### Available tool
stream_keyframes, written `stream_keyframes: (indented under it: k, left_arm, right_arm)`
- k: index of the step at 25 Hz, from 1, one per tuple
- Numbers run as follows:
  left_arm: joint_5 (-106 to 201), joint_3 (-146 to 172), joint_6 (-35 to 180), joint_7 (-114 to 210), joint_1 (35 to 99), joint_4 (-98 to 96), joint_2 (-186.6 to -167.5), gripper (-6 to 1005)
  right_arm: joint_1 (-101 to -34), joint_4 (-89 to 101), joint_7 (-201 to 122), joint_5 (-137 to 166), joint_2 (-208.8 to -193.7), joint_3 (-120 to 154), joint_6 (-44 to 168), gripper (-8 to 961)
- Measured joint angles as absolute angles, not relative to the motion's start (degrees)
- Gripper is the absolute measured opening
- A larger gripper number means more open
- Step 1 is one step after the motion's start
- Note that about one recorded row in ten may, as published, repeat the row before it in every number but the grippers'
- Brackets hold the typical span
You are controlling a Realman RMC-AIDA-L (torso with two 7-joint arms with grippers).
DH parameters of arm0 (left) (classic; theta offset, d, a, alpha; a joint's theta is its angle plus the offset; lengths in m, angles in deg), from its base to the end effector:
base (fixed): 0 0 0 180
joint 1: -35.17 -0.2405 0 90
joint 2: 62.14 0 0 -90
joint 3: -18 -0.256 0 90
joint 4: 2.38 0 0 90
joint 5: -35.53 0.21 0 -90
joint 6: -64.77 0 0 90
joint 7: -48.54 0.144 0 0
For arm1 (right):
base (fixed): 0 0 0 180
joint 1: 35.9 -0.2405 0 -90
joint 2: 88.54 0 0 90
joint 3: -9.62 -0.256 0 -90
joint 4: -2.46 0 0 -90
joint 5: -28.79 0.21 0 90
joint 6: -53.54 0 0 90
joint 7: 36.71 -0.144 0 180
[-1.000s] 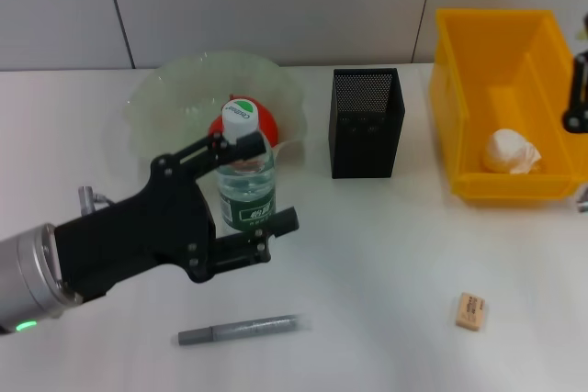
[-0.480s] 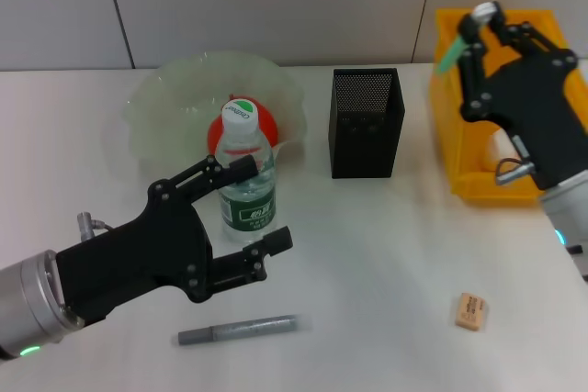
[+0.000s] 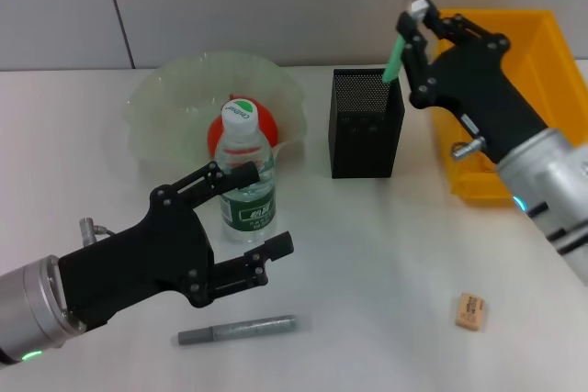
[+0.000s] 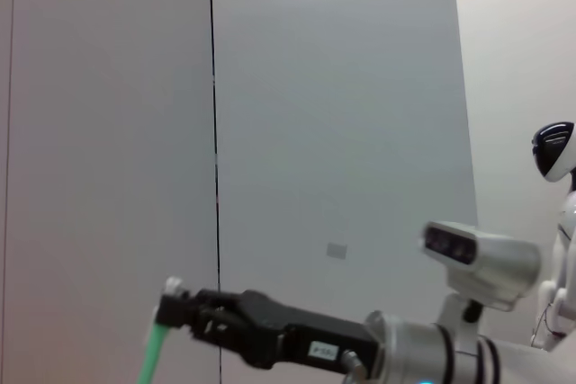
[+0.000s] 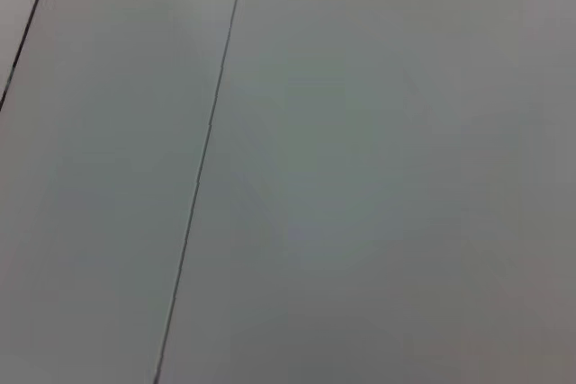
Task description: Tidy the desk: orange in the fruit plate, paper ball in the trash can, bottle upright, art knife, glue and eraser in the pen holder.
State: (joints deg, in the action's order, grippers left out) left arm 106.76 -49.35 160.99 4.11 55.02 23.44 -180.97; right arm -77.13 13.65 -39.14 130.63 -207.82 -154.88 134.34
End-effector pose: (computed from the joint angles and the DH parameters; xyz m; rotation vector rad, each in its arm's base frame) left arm -0.2467 0.2683 -0.0247 -2.4964 -0.1063 -1.2129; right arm 0.2166 0.3622 -0.0457 -1.8490 0.1238 0.9473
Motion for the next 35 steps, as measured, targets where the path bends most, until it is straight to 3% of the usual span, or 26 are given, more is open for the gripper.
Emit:
stream_keyframes:
  k: [12, 21, 26, 31, 32, 35]
  left_arm:
    - [107.19, -49.32, 161.01, 4.2, 55.01, 23.01, -180.85, 813]
    - [107.52, -49.54, 160.95, 5.53, 54.93, 22.99, -180.8, 813]
    - [108.13, -49.59, 160.45, 6.44, 54.39, 22.86, -180.72, 813]
    - [110.09, -49.74, 159.24, 6.94, 54.04, 22.42, -180.61, 813]
    - [111.79, -49.75, 158.55, 6.94, 53.88, 22.27, -180.54, 813]
    - [115.19, -49.85, 156.29, 6.53, 53.44, 22.23, -180.42, 813]
  right_arm:
    - [-79.23, 11.91, -45.97, 129.29, -207.83, -154.96, 122.84, 286]
    - [-76.86, 11.03, -51.83, 128.95, -207.72, -154.93, 129.79, 312]
    - [-72.53, -1.14, -69.86, 123.34, -207.69, -154.78, 140.85, 504]
    - [-70.05, -25.82, -99.23, 114.36, -207.92, -150.18, 144.95, 690]
    - [-68.09, -38.4, -112.93, 112.3, -207.77, -143.42, 144.76, 727]
    - [-65.6, -50.77, -125.06, 109.3, -207.51, -136.5, 143.87, 726]
